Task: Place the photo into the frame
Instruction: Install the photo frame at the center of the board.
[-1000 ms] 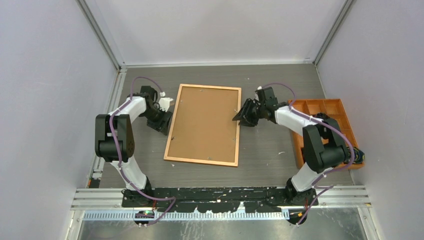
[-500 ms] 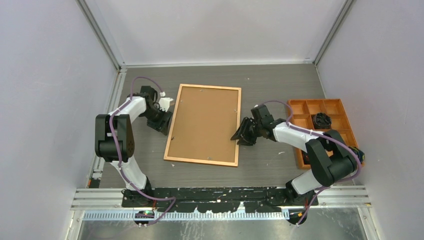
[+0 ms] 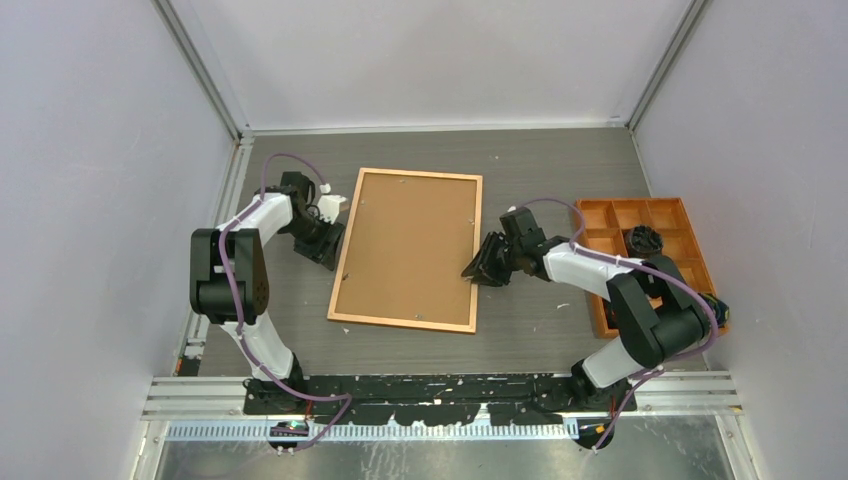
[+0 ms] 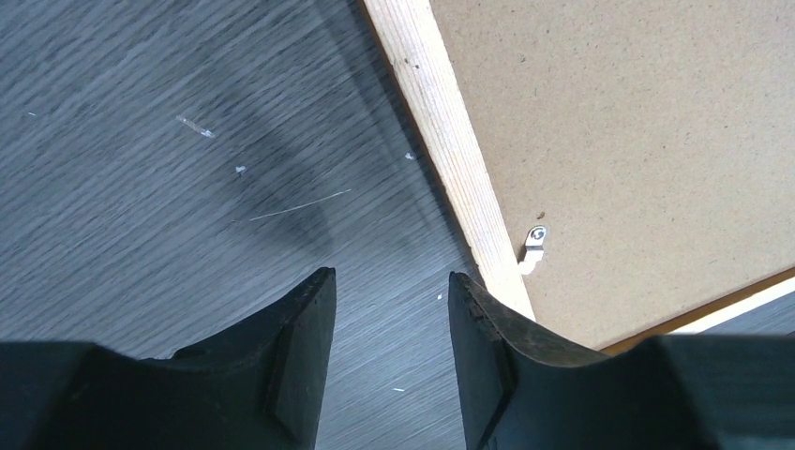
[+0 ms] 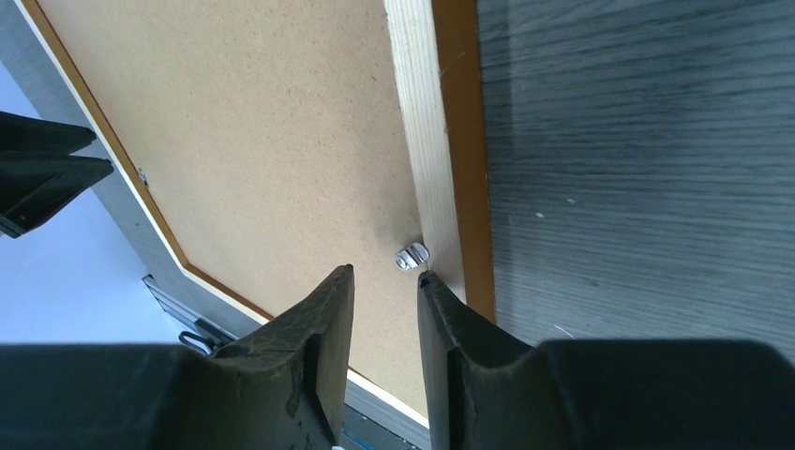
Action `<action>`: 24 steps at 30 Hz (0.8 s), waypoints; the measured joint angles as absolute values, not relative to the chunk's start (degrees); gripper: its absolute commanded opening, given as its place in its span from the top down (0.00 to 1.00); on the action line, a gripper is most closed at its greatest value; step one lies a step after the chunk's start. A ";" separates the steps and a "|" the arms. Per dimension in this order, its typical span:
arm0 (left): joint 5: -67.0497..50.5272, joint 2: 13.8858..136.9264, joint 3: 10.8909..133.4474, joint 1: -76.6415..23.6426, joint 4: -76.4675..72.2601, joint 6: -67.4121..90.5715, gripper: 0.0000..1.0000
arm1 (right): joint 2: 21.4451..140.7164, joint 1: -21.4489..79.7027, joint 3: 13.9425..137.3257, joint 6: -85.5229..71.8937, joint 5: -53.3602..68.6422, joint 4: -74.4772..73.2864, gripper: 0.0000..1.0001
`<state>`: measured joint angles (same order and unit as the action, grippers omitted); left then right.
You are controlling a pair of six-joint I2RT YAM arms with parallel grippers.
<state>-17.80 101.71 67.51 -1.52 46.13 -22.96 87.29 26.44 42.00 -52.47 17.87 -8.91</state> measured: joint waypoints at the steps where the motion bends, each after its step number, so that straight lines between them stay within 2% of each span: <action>1: -17.80 101.71 67.51 -1.52 46.15 -22.98 0.51 | 87.50 26.48 42.11 -52.49 17.85 -8.58 0.64; 13: -17.80 101.71 67.51 -1.52 46.15 -23.00 0.52 | 88.42 26.96 42.85 -52.25 15.46 -8.03 0.68; 24: -17.80 101.71 67.51 -1.52 46.17 -23.03 0.53 | 89.91 26.96 44.45 -51.59 14.57 -7.88 0.66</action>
